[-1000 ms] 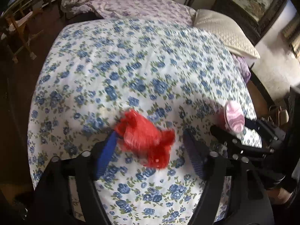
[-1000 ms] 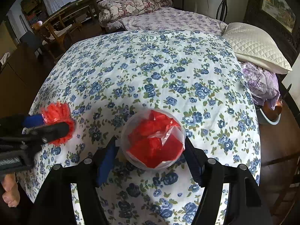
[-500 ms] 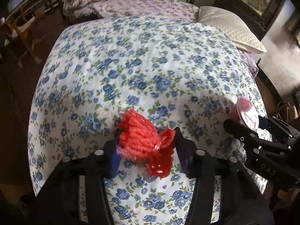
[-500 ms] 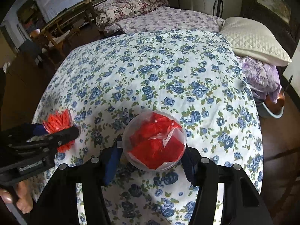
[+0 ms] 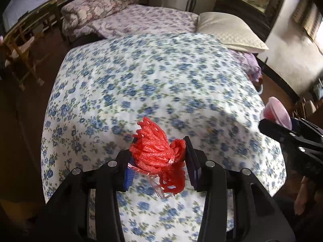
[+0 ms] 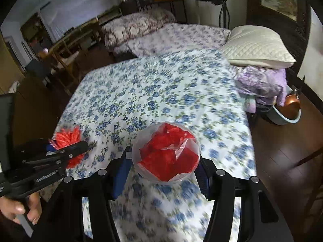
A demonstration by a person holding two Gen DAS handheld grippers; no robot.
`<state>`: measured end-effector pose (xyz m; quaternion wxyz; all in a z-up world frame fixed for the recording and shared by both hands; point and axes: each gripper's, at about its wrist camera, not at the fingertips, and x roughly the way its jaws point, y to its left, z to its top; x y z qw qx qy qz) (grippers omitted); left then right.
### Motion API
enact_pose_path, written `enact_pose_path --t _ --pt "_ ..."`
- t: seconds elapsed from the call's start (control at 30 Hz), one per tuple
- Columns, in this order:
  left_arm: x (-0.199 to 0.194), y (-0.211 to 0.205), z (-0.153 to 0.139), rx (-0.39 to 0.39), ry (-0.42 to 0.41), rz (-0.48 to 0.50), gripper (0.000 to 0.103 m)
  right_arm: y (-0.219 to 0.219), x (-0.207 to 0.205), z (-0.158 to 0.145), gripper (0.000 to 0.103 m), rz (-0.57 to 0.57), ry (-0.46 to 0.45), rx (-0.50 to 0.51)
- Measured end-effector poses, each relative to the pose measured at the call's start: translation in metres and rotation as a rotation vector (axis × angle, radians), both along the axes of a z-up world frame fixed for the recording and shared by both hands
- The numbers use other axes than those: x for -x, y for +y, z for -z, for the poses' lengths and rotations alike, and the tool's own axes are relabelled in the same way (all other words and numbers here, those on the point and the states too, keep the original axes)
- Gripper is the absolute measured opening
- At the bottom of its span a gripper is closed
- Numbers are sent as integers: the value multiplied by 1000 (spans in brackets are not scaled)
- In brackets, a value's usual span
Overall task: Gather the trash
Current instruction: 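Carry the mesh bag and clear cup with both tools over the wastebasket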
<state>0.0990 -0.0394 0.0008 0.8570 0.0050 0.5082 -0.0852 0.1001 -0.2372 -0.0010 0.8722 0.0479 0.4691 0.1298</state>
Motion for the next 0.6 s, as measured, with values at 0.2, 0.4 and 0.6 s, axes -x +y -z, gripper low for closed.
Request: enact_pose_path --t 0.2,0.4,0.6 --pt "14 -49 -21 -8 -36 108 43 -61 42 -12 58 72 -17 -25" --pt "30 -121 -34 -19 -40 260 43 -123 83 -4 58 149 -12 -87" --pt "48 -209 -39 6 -18 436 43 -178 124 7 58 226 -7 -71"
